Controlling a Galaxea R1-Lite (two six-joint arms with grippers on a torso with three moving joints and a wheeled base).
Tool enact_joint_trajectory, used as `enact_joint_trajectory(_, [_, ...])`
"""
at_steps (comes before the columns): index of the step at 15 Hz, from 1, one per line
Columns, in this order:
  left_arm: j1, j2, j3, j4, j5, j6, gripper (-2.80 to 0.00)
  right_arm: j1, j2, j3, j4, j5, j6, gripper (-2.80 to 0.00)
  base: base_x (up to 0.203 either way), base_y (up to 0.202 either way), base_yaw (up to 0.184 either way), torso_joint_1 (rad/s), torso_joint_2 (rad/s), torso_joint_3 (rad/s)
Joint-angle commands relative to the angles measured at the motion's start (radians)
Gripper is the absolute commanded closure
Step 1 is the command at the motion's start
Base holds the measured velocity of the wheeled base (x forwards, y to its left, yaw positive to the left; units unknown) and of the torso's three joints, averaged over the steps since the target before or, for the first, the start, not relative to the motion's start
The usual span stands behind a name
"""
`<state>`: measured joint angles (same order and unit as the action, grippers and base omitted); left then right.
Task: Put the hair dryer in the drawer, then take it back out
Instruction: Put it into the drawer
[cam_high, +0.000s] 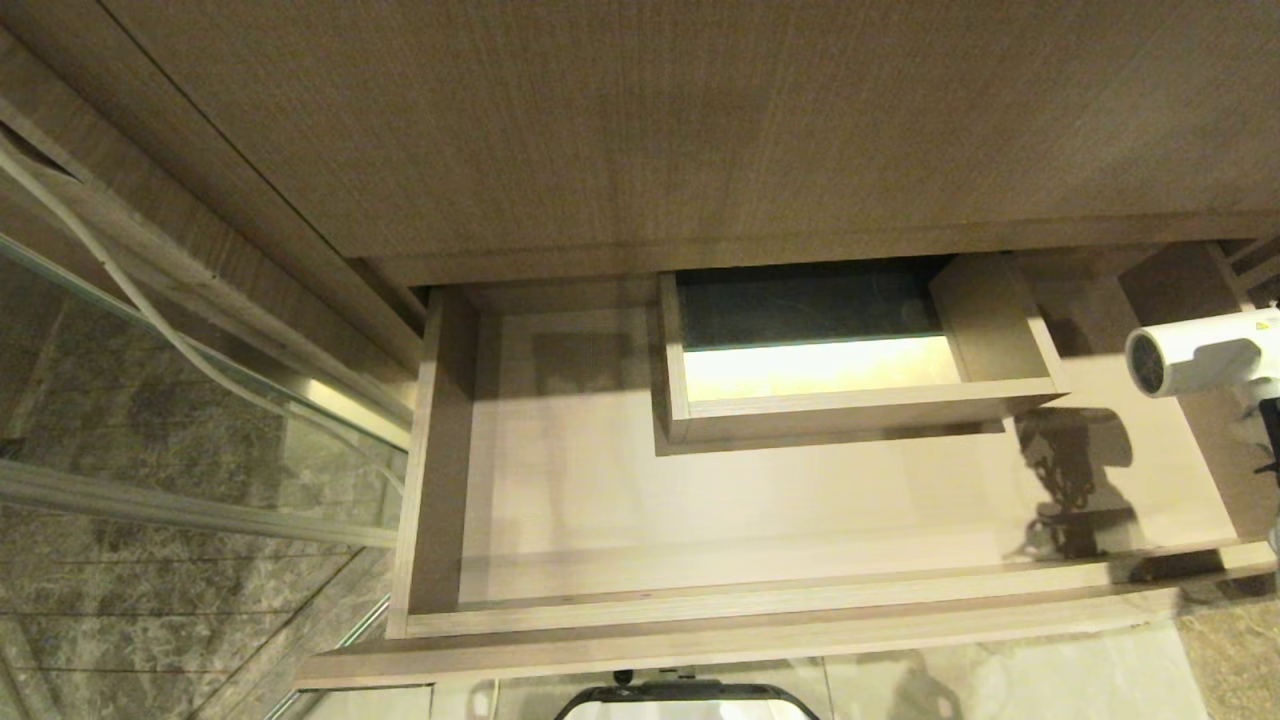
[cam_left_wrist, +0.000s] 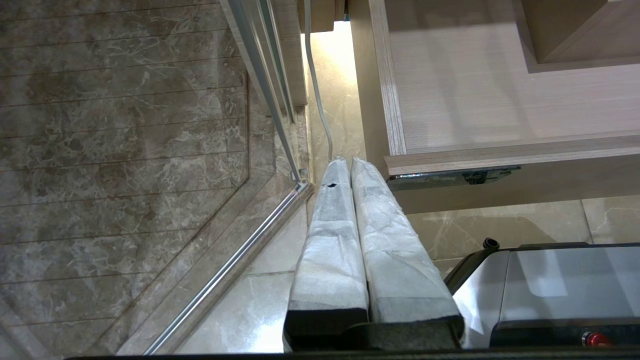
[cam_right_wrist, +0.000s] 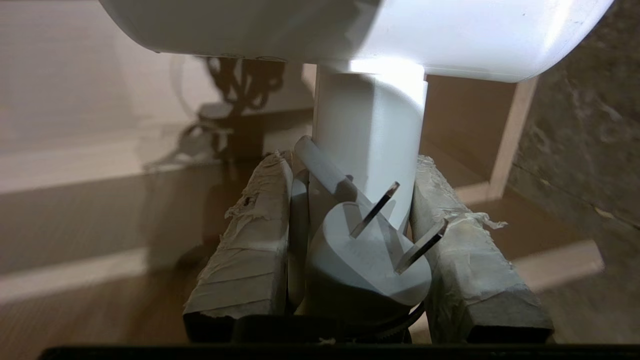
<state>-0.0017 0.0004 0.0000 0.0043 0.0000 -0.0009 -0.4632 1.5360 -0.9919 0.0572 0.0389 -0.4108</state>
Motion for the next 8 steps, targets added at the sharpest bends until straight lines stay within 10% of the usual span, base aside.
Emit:
enact_joint_trajectory(1, [0.000, 0.000, 0.002, 0.000, 0.000, -0.001, 0.00, -0.002, 0.175, -0.006, -0.091, 0.001, -0.001, 0.00, 0.000, 0.000, 0.000, 0.000, 0.00, 0.000])
enact_joint_trajectory(8, [0.000, 0.000, 0.000, 0.000, 0.000, -0.001, 0.00, -0.002, 0.527, -0.122, -0.410, 0.000, 0.000, 0.00, 0.000, 0.000, 0.000, 0.000, 0.00, 0.000])
